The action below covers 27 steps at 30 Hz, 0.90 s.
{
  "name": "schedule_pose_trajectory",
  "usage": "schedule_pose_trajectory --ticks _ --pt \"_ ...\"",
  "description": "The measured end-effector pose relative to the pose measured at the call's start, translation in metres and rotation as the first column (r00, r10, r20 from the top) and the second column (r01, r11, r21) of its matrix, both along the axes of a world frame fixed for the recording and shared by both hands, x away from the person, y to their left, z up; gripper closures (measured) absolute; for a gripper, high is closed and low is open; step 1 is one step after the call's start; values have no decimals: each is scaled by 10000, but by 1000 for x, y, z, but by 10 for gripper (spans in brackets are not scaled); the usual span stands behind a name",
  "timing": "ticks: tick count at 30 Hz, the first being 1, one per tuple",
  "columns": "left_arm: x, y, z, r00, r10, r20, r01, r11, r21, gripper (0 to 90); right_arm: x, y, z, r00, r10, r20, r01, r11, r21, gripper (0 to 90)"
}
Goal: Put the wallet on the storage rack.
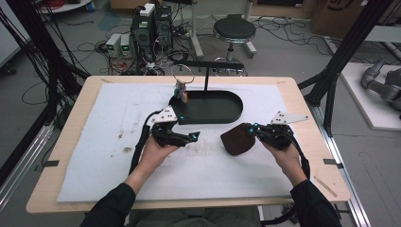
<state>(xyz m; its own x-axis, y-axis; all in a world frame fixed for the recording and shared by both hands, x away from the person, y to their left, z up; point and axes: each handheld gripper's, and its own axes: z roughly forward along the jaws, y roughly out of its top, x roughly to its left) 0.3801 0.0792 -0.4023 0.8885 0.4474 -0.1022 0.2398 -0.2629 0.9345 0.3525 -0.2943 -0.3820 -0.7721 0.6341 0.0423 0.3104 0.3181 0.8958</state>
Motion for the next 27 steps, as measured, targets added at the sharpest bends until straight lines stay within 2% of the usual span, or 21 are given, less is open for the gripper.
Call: schedule_pose_trajectory --ticks 2,7,11,15,17,21,25,27 --pt "4 -9 -4 9999 -89 -64 88 9999 -145 296 -1 -1 0 10000 8 -45 -8 10000 17 900" --pt "16 -31 -14 9973 -670 -308 670 9978 1 300 -2 -3 0 10000 65 -62 -65 10000 56 900" --pt "28 -46 -24 9900 -1231 -687 1237 9923 40 315 -2 -3 0 10000 85 -39 -85 10000 31 900" --pt "37 -60 -31 9842 -1498 -939 1515 9884 112 332 -2 -4 0 9998 175 13 -175 9998 -1 900" --pt "43 -67 -34 9788 -1671 -1184 1711 9850 245 332 -3 -4 0 9998 193 16 -193 9998 4 900" --pt "52 -77 -39 9689 -2006 -1446 2061 9782 237 332 -3 -5 0 9996 264 11 -264 9996 -23 900" --pt "58 -86 -43 9517 -2528 -1740 2601 9654 203 364 -4 -7 0 9994 343 23 -343 9994 -55 900" --pt "58 -88 -45 9432 -2863 -1683 2918 9564 84 413 -4 -8 0 9993 374 -18 -374 9993 -47 900"
